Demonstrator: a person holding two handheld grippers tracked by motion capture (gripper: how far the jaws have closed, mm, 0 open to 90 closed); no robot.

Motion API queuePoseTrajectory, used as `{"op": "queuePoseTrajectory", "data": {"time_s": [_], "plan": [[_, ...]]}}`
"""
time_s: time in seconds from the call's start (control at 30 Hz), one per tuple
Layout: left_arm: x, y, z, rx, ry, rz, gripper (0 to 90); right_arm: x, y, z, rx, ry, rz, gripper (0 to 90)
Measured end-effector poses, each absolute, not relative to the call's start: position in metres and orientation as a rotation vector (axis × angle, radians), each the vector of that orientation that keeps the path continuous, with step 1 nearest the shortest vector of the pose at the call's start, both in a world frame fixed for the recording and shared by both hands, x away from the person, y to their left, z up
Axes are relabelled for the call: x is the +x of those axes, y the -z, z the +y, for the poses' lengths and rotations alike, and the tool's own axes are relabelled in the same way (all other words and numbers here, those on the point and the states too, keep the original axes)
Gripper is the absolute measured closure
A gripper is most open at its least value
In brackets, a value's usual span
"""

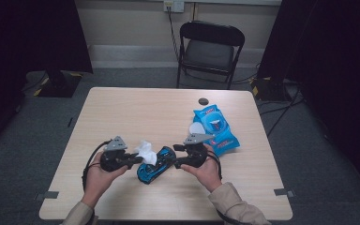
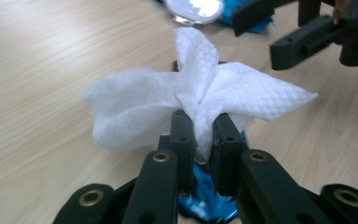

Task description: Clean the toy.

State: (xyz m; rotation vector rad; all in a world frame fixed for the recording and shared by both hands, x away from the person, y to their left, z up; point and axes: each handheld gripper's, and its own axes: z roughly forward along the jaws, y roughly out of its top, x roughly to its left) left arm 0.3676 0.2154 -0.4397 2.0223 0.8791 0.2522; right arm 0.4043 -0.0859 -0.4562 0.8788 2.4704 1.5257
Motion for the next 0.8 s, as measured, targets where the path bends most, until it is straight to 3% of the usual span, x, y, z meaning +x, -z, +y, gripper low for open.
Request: {"op": "queuePoseTrajectory", "data": {"time_s": [0.23, 0.8], "plan": [[0.368, 0.450, 0.234, 2.052, -0.268, 0.949, 80.9, 0.405, 0.473, -0.059, 0.822, -1.408, 2.537, 23.6], [0.336, 0.469, 0.242, 2.221, -0.145, 0.926, 78.2, 0.403, 0.486, -0.023, 0.643, -1.232, 2.587, 13.4]]}}
